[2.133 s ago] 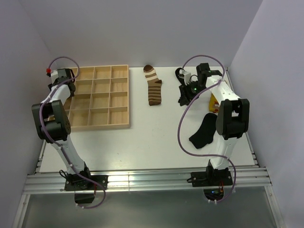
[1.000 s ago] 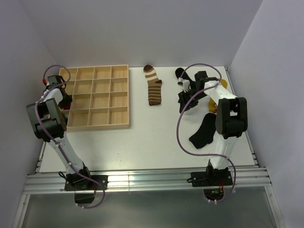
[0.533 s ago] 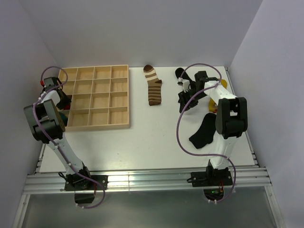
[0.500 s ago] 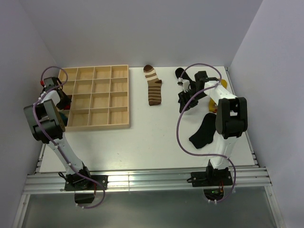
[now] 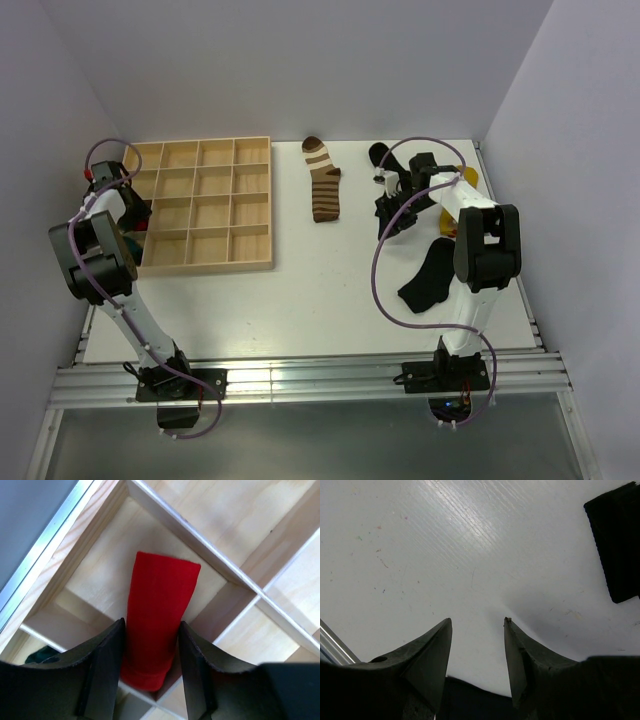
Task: Roll the socks
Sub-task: Place the sock in the storage box, then reset both arms
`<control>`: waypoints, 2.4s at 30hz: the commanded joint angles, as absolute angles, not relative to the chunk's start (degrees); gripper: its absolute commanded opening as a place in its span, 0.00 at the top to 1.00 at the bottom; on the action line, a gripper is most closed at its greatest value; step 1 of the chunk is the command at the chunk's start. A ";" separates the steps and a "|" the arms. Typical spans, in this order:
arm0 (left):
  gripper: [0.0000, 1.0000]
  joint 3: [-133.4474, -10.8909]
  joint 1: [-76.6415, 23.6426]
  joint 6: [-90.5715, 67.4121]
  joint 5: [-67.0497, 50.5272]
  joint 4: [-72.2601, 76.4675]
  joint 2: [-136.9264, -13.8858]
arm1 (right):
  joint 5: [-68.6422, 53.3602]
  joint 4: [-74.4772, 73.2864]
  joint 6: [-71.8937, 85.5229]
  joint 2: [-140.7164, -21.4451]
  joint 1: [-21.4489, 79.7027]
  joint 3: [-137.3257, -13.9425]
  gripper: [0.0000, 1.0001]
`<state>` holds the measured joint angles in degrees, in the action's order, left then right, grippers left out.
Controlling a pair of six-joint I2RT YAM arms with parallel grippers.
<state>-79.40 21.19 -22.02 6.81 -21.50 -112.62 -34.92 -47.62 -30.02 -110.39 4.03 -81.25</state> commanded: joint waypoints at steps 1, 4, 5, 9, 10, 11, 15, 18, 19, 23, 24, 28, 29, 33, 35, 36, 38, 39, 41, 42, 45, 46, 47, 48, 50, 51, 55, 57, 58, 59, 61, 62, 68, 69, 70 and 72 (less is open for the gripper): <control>0.47 -80.94 21.01 -21.36 6.42 -23.38 -109.07 | -35.33 -46.93 -31.11 -108.28 4.39 -81.47 0.47; 0.46 -81.65 21.00 -21.27 6.33 -23.82 -108.98 | -35.42 -47.02 -31.20 -108.37 4.39 -81.47 0.47; 0.46 -81.74 21.01 -21.27 6.50 -23.82 -108.72 | -35.51 -47.02 -31.20 -108.28 4.39 -81.56 0.47; 0.45 -82.26 21.01 -21.44 8.43 -24.26 -107.76 | -35.07 -47.11 -31.38 -108.02 4.39 -81.48 0.47; 0.45 -82.44 20.92 -21.45 8.70 -24.43 -107.58 | -34.98 -47.11 -31.38 -107.84 4.39 -81.56 0.47; 0.45 -82.88 20.92 -21.45 8.96 -24.78 -106.97 | -34.81 -47.11 -31.29 -107.67 4.39 -81.48 0.47; 0.44 -83.76 21.01 -21.62 9.14 -25.13 -105.74 | -34.63 -46.67 -31.11 -107.40 4.31 -81.39 0.47; 0.45 -84.55 21.09 -21.97 8.70 -25.58 -105.29 | -34.63 -46.41 -30.85 -107.23 4.31 -81.56 0.46; 0.45 -84.72 21.01 -21.97 8.79 -25.66 -105.12 | -34.37 -46.15 -30.76 -107.14 4.31 -81.48 0.46; 0.44 -85.78 21.09 -22.06 10.02 -25.93 -103.28 | -33.40 -45.70 -30.67 -106.52 4.22 -81.12 0.46; 0.44 -86.13 21.09 -22.23 10.11 -26.28 -102.92 | -33.31 -45.44 -30.59 -106.35 4.22 -81.04 0.46; 0.45 -88.41 21.01 -22.59 10.46 -26.98 -101.08 | -32.61 -44.91 -30.41 -105.47 4.13 -80.60 0.46; 0.45 -88.59 21.01 -22.67 10.37 -26.90 -100.64 | -32.43 -44.91 -30.24 -105.29 4.22 -80.33 0.46; 0.45 -89.73 20.83 -22.68 8.79 -26.89 -98.35 | -31.90 -44.74 -30.06 -104.68 4.13 -80.33 0.46; 0.45 -90.61 20.39 -22.76 8.00 -27.33 -96.95 | -31.90 -44.39 -29.54 -104.07 4.04 -80.25 0.46; 0.45 -90.88 19.96 -22.85 7.56 -27.33 -96.33 | -31.90 -43.86 -29.27 -103.80 4.13 -80.16 0.46; 0.45 -92.19 19.16 -23.11 5.19 -27.77 -94.93 | -31.90 -43.24 -28.31 -102.58 3.96 -79.72 0.46; 0.45 -92.89 17.86 -23.12 4.58 -28.03 -94.57 | -31.90 -42.55 -27.87 -102.05 3.96 -79.63 0.46; 0.44 -94.39 15.66 -22.76 3.69 -28.12 -92.99 | -31.90 -42.10 -27.07 -100.90 3.69 -79.63 0.46; 0.44 -94.92 12.60 -22.59 3.52 -28.30 -91.94 | -32.17 -41.93 -26.81 -99.51 3.52 -79.63 0.46; 0.43 -95.89 4.86 -22.24 1.76 -27.42 -89.92 | -32.69 -40.79 -25.40 -95.47 2.90 -79.28 0.46; 0.42 -96.41 2.57 -22.06 1.24 -27.51 -89.22 | -33.04 -40.17 -24.88 -94.06 2.64 -79.02 0.46; 0.40 -96.50 0.63 -21.97 0.53 -27.60 -88.86 | -33.31 -39.64 -23.74 -92.74 2.46 -78.40 0.46; 0.40 -96.42 -4.69 -21.71 0.53 -26.99 -88.60 | -33.48 -38.86 -23.12 -91.42 2.29 -78.22 0.46; 0.40 -95.63 -11.99 -21.19 -0.60 -26.20 -88.33 | -33.31 -38.32 -21.37 -87.38 1.76 -78.05 0.46; 0.40 -94.84 -14.04 -21.18 -1.31 -24.28 -87.90 | -33.22 -38.15 -20.75 -85.88 1.76 -78.05 0.45; 0.40 -87.72 -22.05 -23.20 -5.97 -18.11 -86.57 | -33.22 -37.18 -17.06 -77.90 1.32 -77.96 0.43; 0.40 -86.40 -26.26 -22.51 -6.33 -17.49 -86.83 | -33.40 -37.00 -15.65 -75.51 1.23 -78.13 0.39; 0.40 -85.35 -27.58 -21.98 -7.02 -16.97 -86.92 | -33.57 -36.57 -15.04 -74.19 1.23 -78.05 0.36; 0.41 -84.82 -29.08 -22.23 -7.81 -16.61 -86.92 | -33.57 -36.48 -13.99 -72.44 1.14 -77.87 0.35; 0.41 -82.63 -29.62 -22.85 -10.89 -15.04 -86.22 | -33.22 -36.04 -12.31 -71.02 1.14 -77.87 0.34; 0.40 -82.27 -29.88 -23.03 -11.51 -14.25 -86.05 | -33.14 -35.86 -11.52 -70.23 1.14 -77.87 0.33; 0.40 -79.54 -30.41 -23.47 -12.58 -13.96 -83.67 | -31.20 -32.09 -8.71 -67.94 1.14 -75.59 0.31; 0.40 -79.80 -30.41 -23.21 -11.79 -14.41 -83.50 | -31.03 -31.73 -8.53 -67.59 1.14 -75.32 0.31; 0.40 -80.07 -30.58 -22.51 -11.52 -14.94 -83.41 | -31.29 -31.64 -8.44 -67.67 1.06 -75.15 0.31; 0.40 -80.24 -30.85 -22.24 -11.08 -15.38 -82.71 | -31.47 -31.55 -8.18 -67.85 1.14 -75.23 0.31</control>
<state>-79.37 -30.39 -22.92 -10.72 -17.04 -85.97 -32.08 -34.74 -10.13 -68.75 1.58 -75.42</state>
